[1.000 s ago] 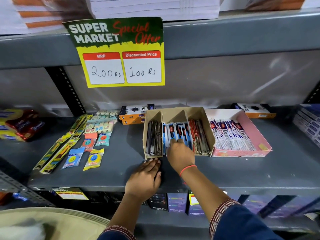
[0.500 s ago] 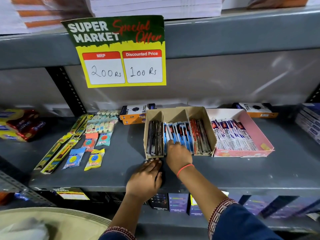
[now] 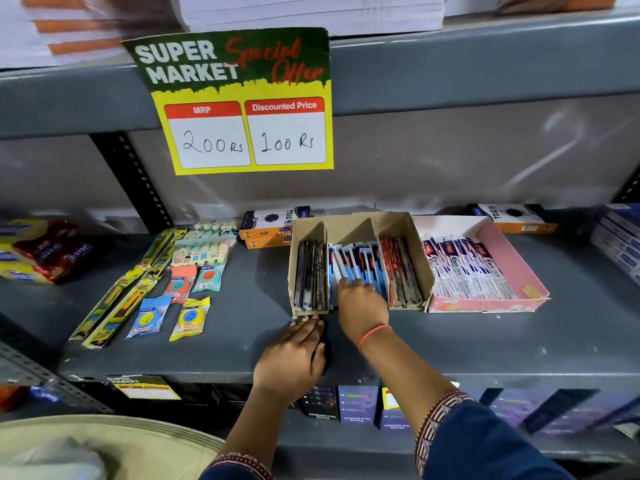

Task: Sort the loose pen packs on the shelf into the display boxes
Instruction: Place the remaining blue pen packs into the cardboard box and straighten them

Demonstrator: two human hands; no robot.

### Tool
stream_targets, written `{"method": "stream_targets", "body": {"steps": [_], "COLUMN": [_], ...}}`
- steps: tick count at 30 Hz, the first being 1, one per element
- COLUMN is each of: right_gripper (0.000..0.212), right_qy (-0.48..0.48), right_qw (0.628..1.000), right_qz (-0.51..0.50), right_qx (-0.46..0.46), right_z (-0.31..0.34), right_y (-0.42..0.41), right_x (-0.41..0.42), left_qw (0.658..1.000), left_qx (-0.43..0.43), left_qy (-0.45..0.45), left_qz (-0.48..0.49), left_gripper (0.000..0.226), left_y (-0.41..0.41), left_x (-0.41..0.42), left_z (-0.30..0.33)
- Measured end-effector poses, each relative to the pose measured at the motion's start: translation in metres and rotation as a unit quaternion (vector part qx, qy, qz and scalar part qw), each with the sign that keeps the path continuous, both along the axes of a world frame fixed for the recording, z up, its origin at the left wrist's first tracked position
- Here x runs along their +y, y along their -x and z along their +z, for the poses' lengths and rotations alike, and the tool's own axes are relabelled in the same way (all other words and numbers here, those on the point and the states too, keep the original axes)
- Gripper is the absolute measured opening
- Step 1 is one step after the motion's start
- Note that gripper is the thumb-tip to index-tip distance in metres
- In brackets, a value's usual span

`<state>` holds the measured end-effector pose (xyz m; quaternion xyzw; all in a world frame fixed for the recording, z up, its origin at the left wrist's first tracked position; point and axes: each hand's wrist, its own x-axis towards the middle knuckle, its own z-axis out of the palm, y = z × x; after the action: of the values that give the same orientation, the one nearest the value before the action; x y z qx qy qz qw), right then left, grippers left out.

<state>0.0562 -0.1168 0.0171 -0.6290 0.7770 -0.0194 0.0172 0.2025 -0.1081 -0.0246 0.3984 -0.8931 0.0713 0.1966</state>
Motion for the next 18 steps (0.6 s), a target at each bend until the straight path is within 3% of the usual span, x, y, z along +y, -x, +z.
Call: {"method": "stream_targets", "body": {"steps": [10, 18], "right_gripper": [0.035, 0.035], "right_qy": [-0.033, -0.016], "right_qw": [0.999, 0.999], "right_qz": [-0.022, -0.002], "right_qx": [-0.026, 0.028], "right_z": [0.0048, -0.0004], "right_y": [-0.0005, -0.005], "right_x": [-0.0065, -0.0002], "left_qw": [1.0, 1.0], "left_qx": [-0.005, 0.009], "left_qy": [-0.011, 0.01], "left_qz": [-0.002, -0.008], "left_gripper": [0.038, 0.035], "left_y": [-0.0017, -0.0006], "left_x": [0.0, -0.0003], "left_z": [-0.0015, -0.002]}}
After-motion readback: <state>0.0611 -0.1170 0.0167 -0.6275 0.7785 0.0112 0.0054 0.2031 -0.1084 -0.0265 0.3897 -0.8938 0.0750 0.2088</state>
